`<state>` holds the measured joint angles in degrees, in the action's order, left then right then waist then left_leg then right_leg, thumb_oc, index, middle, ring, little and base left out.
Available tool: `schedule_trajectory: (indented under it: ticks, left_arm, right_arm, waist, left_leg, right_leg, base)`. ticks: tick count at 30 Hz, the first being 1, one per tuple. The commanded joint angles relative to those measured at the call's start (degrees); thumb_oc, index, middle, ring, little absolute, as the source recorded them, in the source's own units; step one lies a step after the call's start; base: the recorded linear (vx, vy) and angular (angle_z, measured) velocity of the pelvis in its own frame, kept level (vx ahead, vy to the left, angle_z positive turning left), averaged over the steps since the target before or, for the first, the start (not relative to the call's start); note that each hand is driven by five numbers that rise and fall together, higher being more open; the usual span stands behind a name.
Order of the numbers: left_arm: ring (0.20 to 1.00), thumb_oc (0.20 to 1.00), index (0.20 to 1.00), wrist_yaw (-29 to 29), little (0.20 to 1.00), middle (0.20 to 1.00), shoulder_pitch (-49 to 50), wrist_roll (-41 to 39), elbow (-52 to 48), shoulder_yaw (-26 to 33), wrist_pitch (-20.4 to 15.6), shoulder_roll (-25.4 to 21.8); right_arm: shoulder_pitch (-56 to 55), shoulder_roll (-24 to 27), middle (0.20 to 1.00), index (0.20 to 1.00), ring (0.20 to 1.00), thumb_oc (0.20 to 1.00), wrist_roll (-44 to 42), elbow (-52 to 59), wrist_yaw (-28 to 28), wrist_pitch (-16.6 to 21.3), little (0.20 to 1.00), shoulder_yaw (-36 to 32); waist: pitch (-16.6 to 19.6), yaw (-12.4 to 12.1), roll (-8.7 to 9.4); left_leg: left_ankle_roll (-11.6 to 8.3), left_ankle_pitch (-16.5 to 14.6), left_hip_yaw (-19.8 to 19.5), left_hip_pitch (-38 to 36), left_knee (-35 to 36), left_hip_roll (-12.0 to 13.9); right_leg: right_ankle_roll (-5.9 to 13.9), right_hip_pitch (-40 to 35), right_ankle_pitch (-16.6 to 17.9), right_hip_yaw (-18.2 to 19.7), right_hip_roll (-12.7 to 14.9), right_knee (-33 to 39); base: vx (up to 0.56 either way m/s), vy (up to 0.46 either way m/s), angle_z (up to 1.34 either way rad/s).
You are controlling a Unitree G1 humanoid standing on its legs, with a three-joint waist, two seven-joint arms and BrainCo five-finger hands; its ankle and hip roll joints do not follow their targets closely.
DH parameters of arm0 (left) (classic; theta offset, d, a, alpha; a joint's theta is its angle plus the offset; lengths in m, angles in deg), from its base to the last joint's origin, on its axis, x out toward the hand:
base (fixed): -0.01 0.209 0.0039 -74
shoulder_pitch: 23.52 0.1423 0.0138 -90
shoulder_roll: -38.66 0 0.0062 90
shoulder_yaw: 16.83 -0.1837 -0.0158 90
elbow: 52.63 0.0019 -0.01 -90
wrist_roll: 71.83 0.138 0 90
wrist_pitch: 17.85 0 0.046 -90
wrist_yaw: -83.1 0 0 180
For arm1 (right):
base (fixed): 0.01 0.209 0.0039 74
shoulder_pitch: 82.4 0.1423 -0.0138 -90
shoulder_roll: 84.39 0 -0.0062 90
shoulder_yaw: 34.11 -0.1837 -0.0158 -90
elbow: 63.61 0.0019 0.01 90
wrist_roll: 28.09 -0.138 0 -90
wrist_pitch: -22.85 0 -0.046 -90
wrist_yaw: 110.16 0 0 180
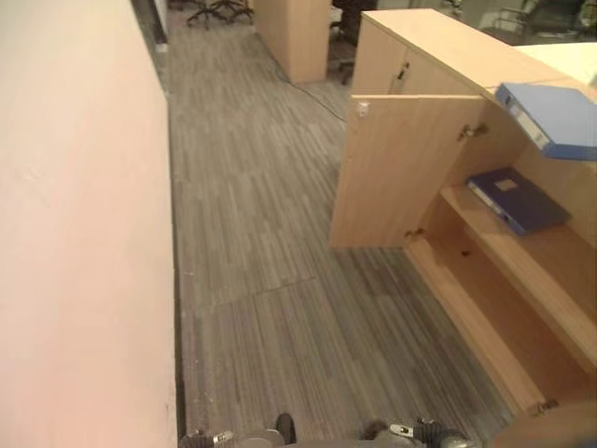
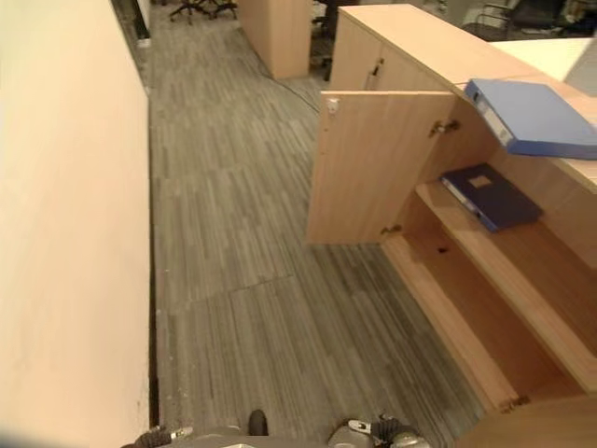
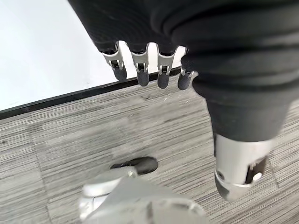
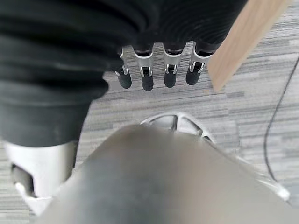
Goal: Put the empty folder in the office cabinet
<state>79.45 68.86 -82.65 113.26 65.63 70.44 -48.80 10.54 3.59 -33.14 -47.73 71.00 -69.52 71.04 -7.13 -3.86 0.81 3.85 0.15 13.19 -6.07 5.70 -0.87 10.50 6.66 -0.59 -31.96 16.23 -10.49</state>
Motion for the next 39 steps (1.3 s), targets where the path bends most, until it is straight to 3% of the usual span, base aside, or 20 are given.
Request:
schedule_trajectory:
  ticks: [1, 3, 7, 14, 15, 16, 18, 19, 20, 22, 23, 24, 25, 26, 27, 28, 29, 30, 34, 39]
  left_arm:
    - [1.000, 1.000, 1.000, -0.02, 1.000, 1.000, -1.93, 1.77, 1.98, 1.56, -0.13, -1.10]
    - [1.000, 1.000, 1.000, 0.09, 1.000, 1.000, -2.03, 2.41, 2.02, 1.61, -0.22, -1.24]
    - [1.000, 1.000, 1.000, 0.06, 1.000, 1.000, -2.05, 2.84, 1.99, 1.80, -0.36, -1.33]
    - [1.000, 1.000, 1.000, 0.51, 1.000, 1.000, -1.26, 1.05, 1.99, 2.14, -0.50, -0.58]
    - [1.000, 1.000, 1.000, 0.49, 1.000, 1.000, -1.69, -0.34, 0.90, 1.80, -0.76, -0.90]
    - [1.000, 1.000, 1.000, 0.49, 1.000, 1.000, -1.70, -0.34, 0.89, 1.79, -0.75, -0.91]
    - [1.000, 1.000, 1.000, 0.18, 1.000, 1.000, -2.33, -1.34, -0.78, 1.16, -0.92, -1.10]
    - [1.000, 1.000, 1.000, 0.18, 1.000, 1.000, -2.36, -1.35, -0.79, 1.14, -0.91, -1.10]
    - [1.000, 1.000, 1.000, -0.38, 1.000, 1.000, -2.53, -2.13, -2.02, 0.55, -1.17, -0.81]
    - [1.000, 1.000, 1.000, -0.53, 1.000, 1.000, -2.21, -3.49, -2.33, 0.87, -1.39, -0.40]
    - [1.000, 1.000, 1.000, -0.59, 1.000, 1.000, -2.04, -4.00, -2.23, 1.16, -1.40, -0.36]
    - [1.000, 1.000, 1.000, -1.20, 1.000, 1.000, -1.75, -4.35, -2.01, 1.80, -1.56, -0.06]
    - [1.000, 1.000, 1.000, -1.20, 1.000, 1.000, -1.74, -4.35, -2.01, 1.80, -1.56, -0.06]
    - [1.000, 1.000, 1.000, -1.50, 1.000, 1.000, -1.64, -4.18, -1.80, 1.89, -1.64, 0.00]
    - [1.000, 1.000, 1.000, -1.50, 1.000, 1.000, -1.62, -4.17, -1.79, 1.89, -1.65, 0.01]
    - [1.000, 1.000, 1.000, -1.86, 1.000, 1.000, -1.63, -4.26, -1.85, 1.92, -1.73, 0.07]
    - [1.000, 1.000, 1.000, -2.07, 1.000, 1.000, -1.68, -4.32, -1.67, 1.91, -1.89, 0.23]
    - [1.000, 1.000, 1.000, -2.21, 1.000, 1.000, -1.79, -4.40, -1.52, 1.93, -1.94, 0.36]
    - [1.000, 1.000, 1.000, -2.50, 1.000, 1.000, -1.43, -3.00, -0.20, 1.75, -1.95, 1.03]
    - [1.000, 1.000, 1.000, -2.40, 1.000, 1.000, -2.35, 0.72, -0.06, -0.61, -1.86, 1.00]
  right_arm:
    - [0.85, 1.03, 1.000, 1.000, 1.000, 1.000, 1.16, -2.17, 0.16, 0.04, 1.000, 1.11]
    - [0.49, 0.93, 1.000, 1.000, 1.000, 1.000, 1.04, -2.76, 0.02, -0.05, 1.000, 0.87]
    - [-0.23, 0.91, 1.000, 1.000, 1.000, 1.000, 0.92, -3.26, -0.22, -0.07, 1.000, 0.63]
    - [-2.49, 2.46, 1.000, 1.000, 1.000, 1.000, -2.75, -6.60, 0.52, 0.36, 1.000, -3.38]
    - [-1.73, 3.47, 1.000, 1.000, 1.000, 1.000, -3.49, -7.80, 0.96, 0.23, 1.000, -4.40]
    - [-1.70, 3.46, 1.000, 1.000, 1.000, 1.000, -3.49, -7.82, 0.96, 0.24, 1.000, -4.41]
    - [-0.92, 4.49, 1.000, 1.000, 1.000, 1.000, -4.00, -7.78, 1.61, 0.10, 1.000, -4.50]
    - [-0.89, 4.49, 1.000, 1.000, 1.000, 1.000, -4.00, -7.79, 1.61, 0.10, 1.000, -4.52]
    - [-0.50, 5.22, 1.000, 1.000, 1.000, 1.000, -4.45, -7.56, 2.14, 0.14, 1.000, -4.63]
    - [-0.27, 5.98, 1.000, 1.000, 1.000, 1.000, -5.08, -7.42, 2.07, 0.18, 1.000, -4.97]
    - [-0.40, 6.14, 1.000, 1.000, 1.000, 1.000, -5.19, -7.29, 2.04, 0.29, 1.000, -5.00]
    - [-0.57, 6.42, 1.000, 1.000, 1.000, 1.000, -4.57, -7.45, 2.19, 0.30, 1.000, -4.91]
    - [-0.58, 6.43, 1.000, 1.000, 1.000, 1.000, -4.56, -7.45, 2.19, 0.30, 1.000, -4.91]
    - [-0.77, 6.49, 1.000, 1.000, 1.000, 1.000, -3.80, -7.65, 2.31, 0.25, 1.000, -4.74]
    - [-0.80, 6.50, 1.000, 1.000, 1.000, 1.000, -3.79, -7.64, 2.31, 0.25, 1.000, -4.73]
    - [-0.82, 6.56, 1.000, 1.000, 1.000, 1.000, -3.17, -7.76, 2.45, 0.21, 1.000, -4.60]
    - [-1.25, 6.58, 1.000, 1.000, 1.000, 1.000, -1.94, -8.43, 2.56, 0.15, 1.000, -4.29]
    - [-1.41, 6.64, 1.000, 1.000, 1.000, 1.000, -1.74, -8.76, 2.70, 0.11, 1.000, -4.49]
    - [-2.69, 6.83, 1.000, 1.000, 1.000, 1.000, -0.33, -10.36, 2.42, -0.28, 1.000, -5.31]
    - [-2.53, 6.56, 1.000, 1.000, 1.000, 1.000, -0.14, -11.19, 2.19, -1.07, 1.000, -6.86]
  waist:
    - [-3.10, 0.88, 0.02]
    - [-3.38, 1.42, 0.40]
    - [-3.10, 1.49, 0.85]
    - [-0.34, 3.26, 0.77]
    - [-1.11, 3.23, 2.09]
    - [-1.04, 3.30, 2.03]
    - [-3.02, 2.13, 3.07]
    - [-2.95, 2.24, 2.93]
    - [-4.00, 1.23, 3.67]
    - [-4.13, 0.34, 4.34]
    - [-4.12, -0.12, 4.63]
    - [-3.85, -0.82, 4.70]
    - [-3.89, -0.82, 4.77]
    - [-3.54, -1.21, 4.22]
    - [-3.61, -1.21, 4.30]
    - [-3.47, -1.41, 3.84]
    - [-3.65, -2.36, 2.80]
    - [-3.54, -2.38, 2.33]
    - [-1.79, -2.22, -0.11]
    - [0.62, -0.68, -1.12]
  left_leg:
    - [-3.27, -4.54, -0.58, -1.31, -0.70, -1.36]
    - [-3.29, -5.30, -1.30, -2.23, -0.70, -1.65]
    - [-3.49, -6.22, -1.64, -3.00, -0.70, -1.79]
    - [-5.88, -8.83, -1.48, -7.38, -3.48, 3.83]
    - [-7.44, -5.83, -0.89, -2.31, -18.34, 8.37]
    - [-7.54, -6.05, -1.03, -1.95, -18.85, 8.55]
    - [-6.95, -1.28, -2.93, 5.85, -34.79, 10.46]
    - [-7.04, -1.46, -3.18, 6.29, -35.34, 10.68]
    - [-5.68, -0.45, -4.07, 11.50, -41.58, 10.84]
    - [-5.00, -1.78, -4.40, 15.22, -39.23, 10.11]
    - [-4.92, -1.89, -4.67, 15.40, -35.81, 9.55]
    - [-5.74, -1.23, -6.57, 15.71, -27.32, 8.86]
    - [-5.73, -1.09, -6.52, 15.51, -27.04, 8.75]
    - [-6.97, 1.53, -8.53, 15.24, -19.35, 8.71]
    - [-6.98, 1.87, -8.46, 14.84, -18.73, 8.58]
    - [-7.43, 6.32, -10.48, 15.92, -13.69, 8.57]
    - [-8.92, 9.87, -15.73, 17.31, -5.91, 8.52]
    - [-9.66, 10.69, -17.46, 17.32, -3.44, 8.57]
    - [-10.85, 10.89, -21.55, 15.72, -0.70, 8.65]
    - [-8.73, 8.08, -18.02, 12.11, -0.86, 5.29]
  right_leg:
    - [0.12, 2.03, 9.30, 8.20, -5.91, 8.25]
    - [0.62, 2.79, 10.95, 9.62, -7.34, 11.31]
    - [0.64, 1.22, 11.58, 8.15, -7.85, 13.93]
    - [-2.64, -0.99, 5.80, 9.16, -10.74, 8.41]
    - [-5.14, -4.03, 3.37, 10.29, -12.45, 8.47]
    - [-5.22, -3.95, 3.35, 10.19, -12.56, 8.51]
    - [-7.63, -6.23, 1.88, 10.43, -13.64, 9.05]
    - [-7.72, -6.12, 1.85, 10.28, -13.81, 9.05]
    - [-8.98, -7.69, 0.54, 10.84, -14.32, 9.42]
    - [-8.77, -9.18, -0.14, 11.93, -14.05, 10.08]
    - [-8.46, -9.92, -0.19, 12.62, -13.73, 10.37]
    - [-7.72, -11.08, -0.77, 13.42, -13.17, 11.11]
    - [-7.70, -11.14, -0.78, 13.42, -13.09, 11.12]
    - [-7.37, -11.76, -1.29, 13.77, -13.20, 11.31]
    - [-7.37, -11.87, -1.31, 13.77, -13.10, 11.31]
    - [-7.66, -11.98, -1.25, 13.78, -13.14, 11.43]
    - [-7.75, -13.90, -2.53, 15.14, -13.71, 11.61]
    - [-7.66, -14.25, -2.94, 15.71, -13.91, 11.55]
    - [-6.33, -16.11, -3.70, 18.34, -13.62, 13.11]
    - [-3.43, -15.74, -2.60, 20.18, -8.04, 13.09]
  base:
    - [0.17, -0.108, -0.06]
    - [0.18, -0.127, 0.05]
    - [0.17, -0.122, 0.26]
    - [0.28, -0.228, 0.07]
    - [0.19, -0.302, -0.08]
    - [0.22, -0.424, -0.03]
    - [0.04, -0.221, -0.05]
    - [0.06, -0.206, -0.18]
    - [0.09, -0.132, -0.33]
    - [0.15, -0.056, -0.39]
    - [0.25, 0.095, -0.43]
    - [0.19, 0.087, -0.54]
    - [0.22, 0.128, -0.37]
    - [0.09, 0.057, -0.36]
    - [0.11, 0.115, -0.32]
    - [0.22, 0.160, -0.31]
    - [0.29, 0.205, -0.20]
    - [0.36, 0.225, -0.14]
    - [0.25, 0.232, -0.52]
    - [0.25, 0.362, -0.37]
